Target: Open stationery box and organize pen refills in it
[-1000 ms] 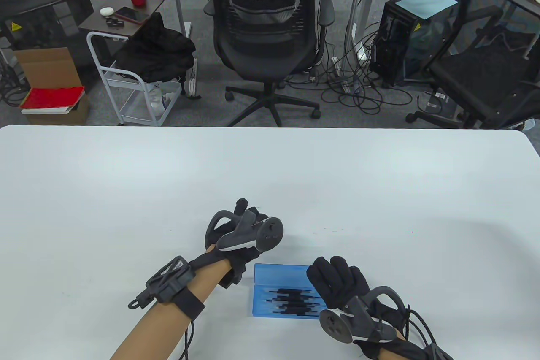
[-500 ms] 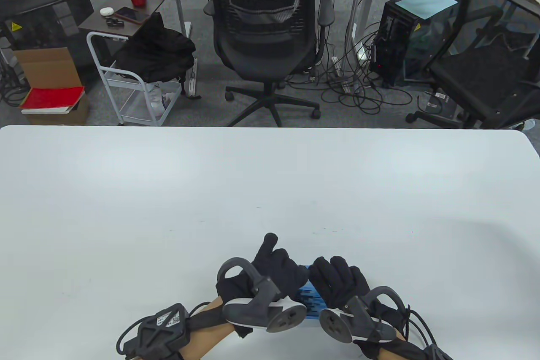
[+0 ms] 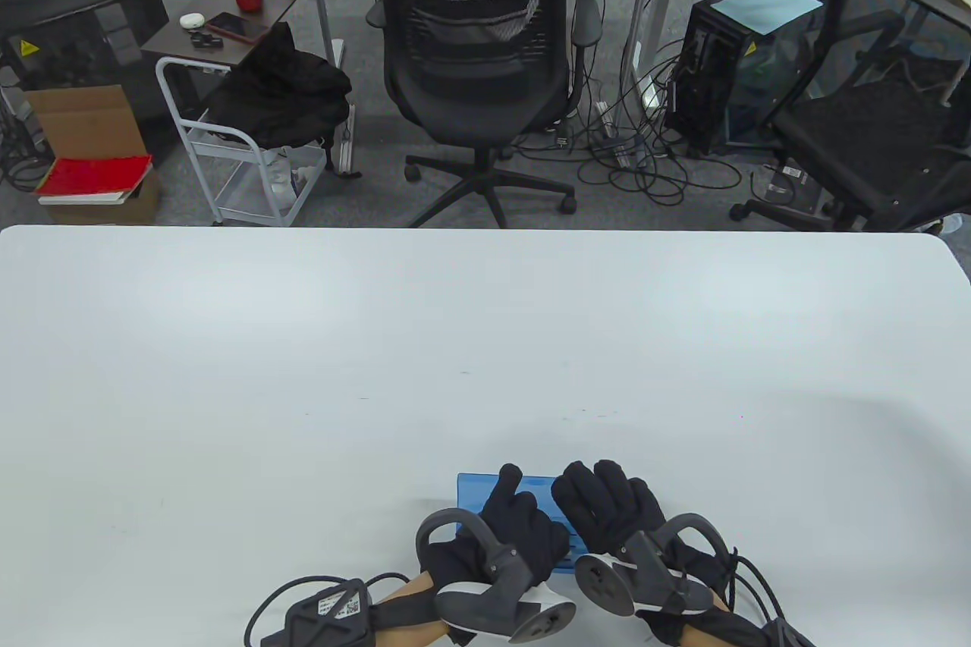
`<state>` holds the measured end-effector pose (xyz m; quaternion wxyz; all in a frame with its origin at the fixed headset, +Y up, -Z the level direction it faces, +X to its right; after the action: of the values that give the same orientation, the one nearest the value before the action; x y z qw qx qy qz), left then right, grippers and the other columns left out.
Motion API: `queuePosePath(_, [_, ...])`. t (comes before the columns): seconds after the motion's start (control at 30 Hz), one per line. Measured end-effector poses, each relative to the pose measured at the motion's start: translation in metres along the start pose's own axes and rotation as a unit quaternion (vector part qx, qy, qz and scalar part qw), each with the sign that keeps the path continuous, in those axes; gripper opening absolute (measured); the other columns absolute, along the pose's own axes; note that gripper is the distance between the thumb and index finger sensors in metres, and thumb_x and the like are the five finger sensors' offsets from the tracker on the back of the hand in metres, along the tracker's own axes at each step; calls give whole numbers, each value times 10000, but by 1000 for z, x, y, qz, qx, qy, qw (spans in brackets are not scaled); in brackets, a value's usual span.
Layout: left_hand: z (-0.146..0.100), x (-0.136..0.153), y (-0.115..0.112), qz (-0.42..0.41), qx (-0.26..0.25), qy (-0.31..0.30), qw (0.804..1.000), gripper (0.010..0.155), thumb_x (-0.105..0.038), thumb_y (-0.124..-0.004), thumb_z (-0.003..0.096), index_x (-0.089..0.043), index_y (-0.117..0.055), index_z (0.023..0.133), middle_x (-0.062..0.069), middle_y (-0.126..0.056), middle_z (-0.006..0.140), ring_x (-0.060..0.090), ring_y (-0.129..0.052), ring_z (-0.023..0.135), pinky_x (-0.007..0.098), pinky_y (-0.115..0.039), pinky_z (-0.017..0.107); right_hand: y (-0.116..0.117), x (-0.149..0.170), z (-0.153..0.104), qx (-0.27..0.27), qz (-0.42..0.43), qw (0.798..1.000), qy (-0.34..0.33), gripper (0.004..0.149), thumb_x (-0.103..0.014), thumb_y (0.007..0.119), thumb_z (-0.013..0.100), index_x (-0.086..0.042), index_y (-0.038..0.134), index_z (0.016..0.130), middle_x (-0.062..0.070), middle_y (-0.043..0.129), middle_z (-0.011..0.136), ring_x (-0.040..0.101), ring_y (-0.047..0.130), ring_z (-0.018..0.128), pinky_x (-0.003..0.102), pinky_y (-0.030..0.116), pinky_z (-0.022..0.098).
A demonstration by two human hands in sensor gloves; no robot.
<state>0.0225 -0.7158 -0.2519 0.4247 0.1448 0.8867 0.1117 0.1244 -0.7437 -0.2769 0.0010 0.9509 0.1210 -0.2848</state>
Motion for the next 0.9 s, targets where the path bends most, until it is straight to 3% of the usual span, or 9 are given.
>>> queuePosePath(0.23, [7,-3,-20,24,14,3,1000,547,-312,-895,492,-202,-737,1004,-36,-933,900,278,-947,904,702,-510,800,-1,0,0,3,-2,1000,-1,1096,-516,853,432,-160,141,1186,205,161,1289,549,374,1145,646,524,802])
queuePosePath(0.5, [12,-2,-23,19,7,12,1000,553,-319,-897,492,-203,-731,1007,-41,-930,903,272,-942,910,698,-508,803,-1,-1,-1,6,-7,1000,-1,1094,-518,851,432,-159,144,1186,204,166,1288,547,382,1143,645,526,802])
queuePosePath(0.63, [11,3,-18,1,-4,6,1000,555,-322,-899,491,-213,-729,1008,-47,-928,908,265,-939,914,695,-509,805,-2,-2,-2,8,-12,1000,0,1094,-520,851,431,-159,146,1186,204,174,1288,547,392,1141,645,528,801])
queuePosePath(0.8, [0,15,5,-47,-49,0,998,546,-352,-885,498,-243,-733,1011,-63,-923,927,261,-936,923,689,-517,804,-3,-6,-3,17,-35,999,-1,1089,-510,855,432,-165,147,1184,206,190,1286,545,416,1138,645,531,800])
queuePosePath(0.9, [-9,33,14,-60,-73,35,995,619,-400,-854,514,-235,-660,1078,12,-786,1091,328,-822,1021,679,-519,808,-4,-11,-5,26,-63,998,0,1088,-503,859,432,-174,146,1184,202,217,1284,537,454,1131,643,537,799])
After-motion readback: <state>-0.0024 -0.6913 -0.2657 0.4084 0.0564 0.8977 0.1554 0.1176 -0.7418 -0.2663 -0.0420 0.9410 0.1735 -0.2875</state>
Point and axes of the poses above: the tracker on the back of each hand, its own x axis roughly to the little-finger side, its own z axis roughly from the wrist to the fingertips, y = z × x, the point moved 3 cm from there along z, roughly from the wrist to the fingertips
